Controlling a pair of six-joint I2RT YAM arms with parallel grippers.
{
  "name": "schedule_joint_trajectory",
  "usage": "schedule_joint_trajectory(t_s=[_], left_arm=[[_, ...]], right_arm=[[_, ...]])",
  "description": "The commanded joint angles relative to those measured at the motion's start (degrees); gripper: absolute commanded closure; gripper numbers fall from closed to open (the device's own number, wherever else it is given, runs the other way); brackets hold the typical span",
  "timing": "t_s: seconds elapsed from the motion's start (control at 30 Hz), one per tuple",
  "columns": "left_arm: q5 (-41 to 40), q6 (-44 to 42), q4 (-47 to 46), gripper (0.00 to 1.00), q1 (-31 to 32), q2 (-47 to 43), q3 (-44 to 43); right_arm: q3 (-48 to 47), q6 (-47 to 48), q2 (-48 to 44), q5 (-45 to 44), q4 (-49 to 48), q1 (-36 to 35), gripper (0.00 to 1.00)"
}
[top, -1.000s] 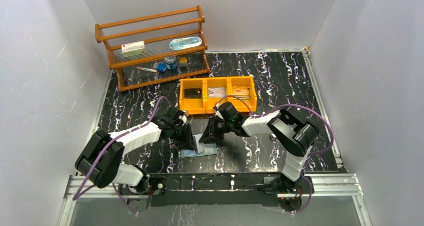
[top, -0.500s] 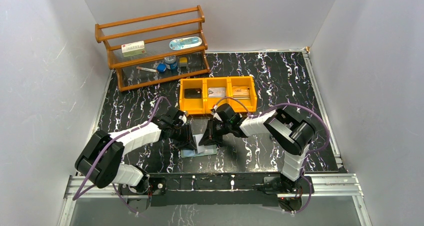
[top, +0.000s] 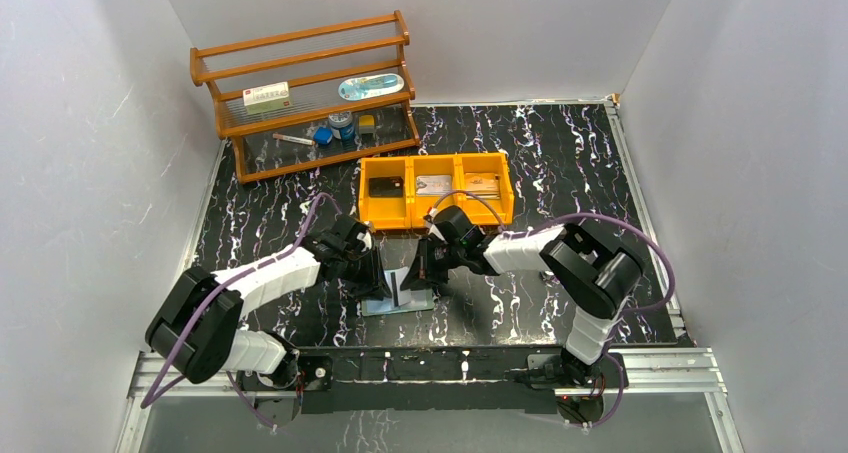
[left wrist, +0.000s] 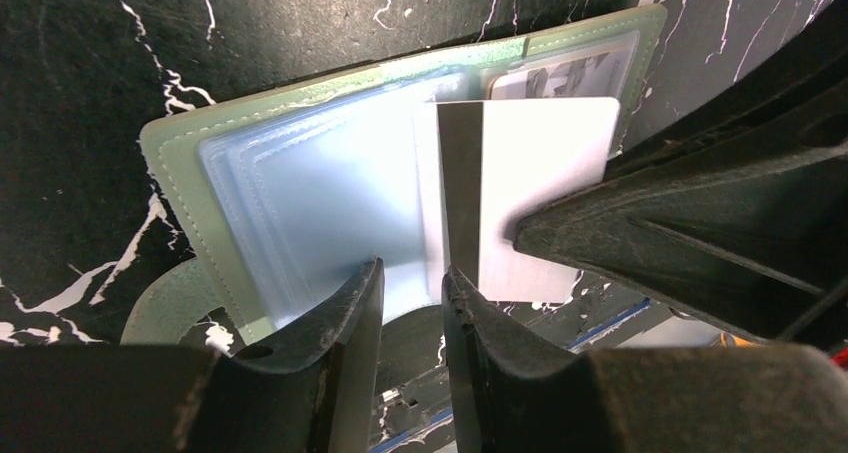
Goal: Take the credit cards out of the card holder
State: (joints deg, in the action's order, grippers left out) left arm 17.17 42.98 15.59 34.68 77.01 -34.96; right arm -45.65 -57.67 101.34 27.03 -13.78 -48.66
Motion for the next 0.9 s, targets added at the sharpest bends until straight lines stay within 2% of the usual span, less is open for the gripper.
schedule_joint_trajectory(t_s=[0.0, 0.23, 0.47, 0.67, 0.87], left_arm=[[-1.6, -0.5, 2.9, 0.72, 0.1, -1.6, 0.4], [-3.8, 0.1, 4.3, 0.69, 0.2, -3.6, -0.8], [-5.5, 0.3, 5.3, 0.58, 0.2, -7.1, -1.9], [-5.5, 0.3, 5.6, 0.55, 0.1, -7.4, -2.6], [-8.5, 0.2, 5.6, 0.40, 0.2, -14.0, -2.0]], right_arm=[[0.8, 1.5, -4.0, -2.9, 3.0, 0.3, 0.99], [0.0, 2.7, -7.7, -5.4, 4.7, 0.6, 1.00], [-0.8, 4.1, -11.3, -10.2, 8.5, 0.6, 1.00], [-1.8, 6.3, -14.6, -14.2, 11.4, 0.6, 1.00], [-2.6, 12.4, -19.6, -20.5, 13.0, 0.7, 1.00]])
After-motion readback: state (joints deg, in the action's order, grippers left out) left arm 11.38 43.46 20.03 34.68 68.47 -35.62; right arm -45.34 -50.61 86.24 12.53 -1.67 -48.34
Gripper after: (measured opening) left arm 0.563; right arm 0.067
